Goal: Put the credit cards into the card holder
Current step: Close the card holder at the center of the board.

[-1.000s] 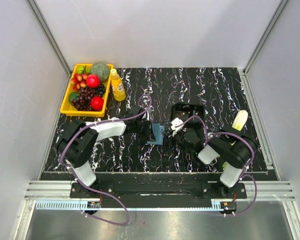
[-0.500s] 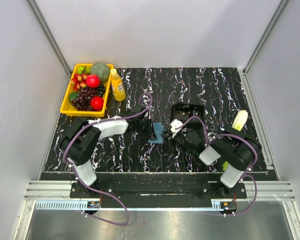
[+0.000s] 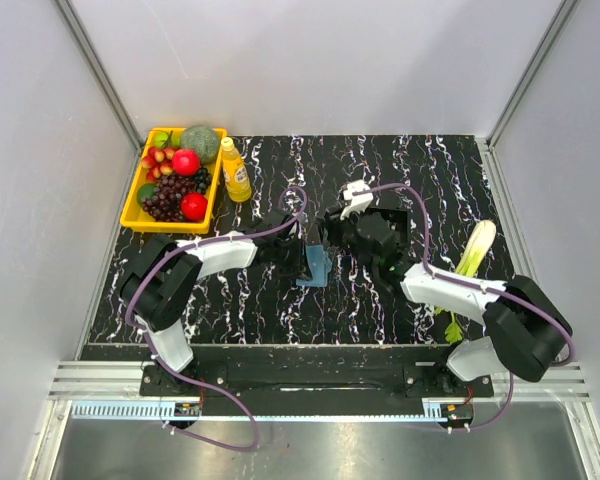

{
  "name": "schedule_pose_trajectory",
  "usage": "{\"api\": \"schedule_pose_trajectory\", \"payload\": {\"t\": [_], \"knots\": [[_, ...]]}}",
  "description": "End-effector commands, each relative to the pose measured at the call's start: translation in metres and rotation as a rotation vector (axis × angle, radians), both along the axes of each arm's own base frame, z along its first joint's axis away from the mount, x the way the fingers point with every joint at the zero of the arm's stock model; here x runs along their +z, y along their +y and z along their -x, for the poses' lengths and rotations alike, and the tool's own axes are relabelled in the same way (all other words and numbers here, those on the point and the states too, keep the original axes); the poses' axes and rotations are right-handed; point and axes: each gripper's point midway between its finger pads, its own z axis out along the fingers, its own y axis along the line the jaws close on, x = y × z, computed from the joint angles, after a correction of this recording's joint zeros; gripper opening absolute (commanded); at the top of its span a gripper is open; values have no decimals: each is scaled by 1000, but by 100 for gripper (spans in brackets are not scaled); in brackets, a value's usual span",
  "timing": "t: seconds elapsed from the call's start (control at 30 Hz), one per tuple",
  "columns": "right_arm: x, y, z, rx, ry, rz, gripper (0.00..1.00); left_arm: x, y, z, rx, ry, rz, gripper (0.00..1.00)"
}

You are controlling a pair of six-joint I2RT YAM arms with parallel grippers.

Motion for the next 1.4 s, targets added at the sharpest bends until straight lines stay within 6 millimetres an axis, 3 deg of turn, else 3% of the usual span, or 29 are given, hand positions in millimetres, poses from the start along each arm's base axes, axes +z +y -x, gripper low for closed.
{"api": "schedule_pose_trajectory", "payload": {"t": [0.0,0.17,0.33,0.47,0.73,1.17,1.37], "knots": [[-54,1,27,27,298,72,50,-12,7,-5,-18,-25,-52,19],[-91,-15,28,-106,476,132,30,5,5,-10,-22,-65,-35,24],[-101,-10,35,-94,545,117,24,32,16,-22,21,-162,-47,29],[-118,-7,40,-108,610,95,24,39,23,-32,29,-191,-58,30],[-119,-8,40,-158,637,30,22,18,34,-42,45,-156,-115,31],[-139,-19,48,-224,700,33,23,25,13,-44,-66,-211,-14,35],[-138,-17,43,-227,694,33,23,3,20,-37,-71,-151,-83,33]]}}
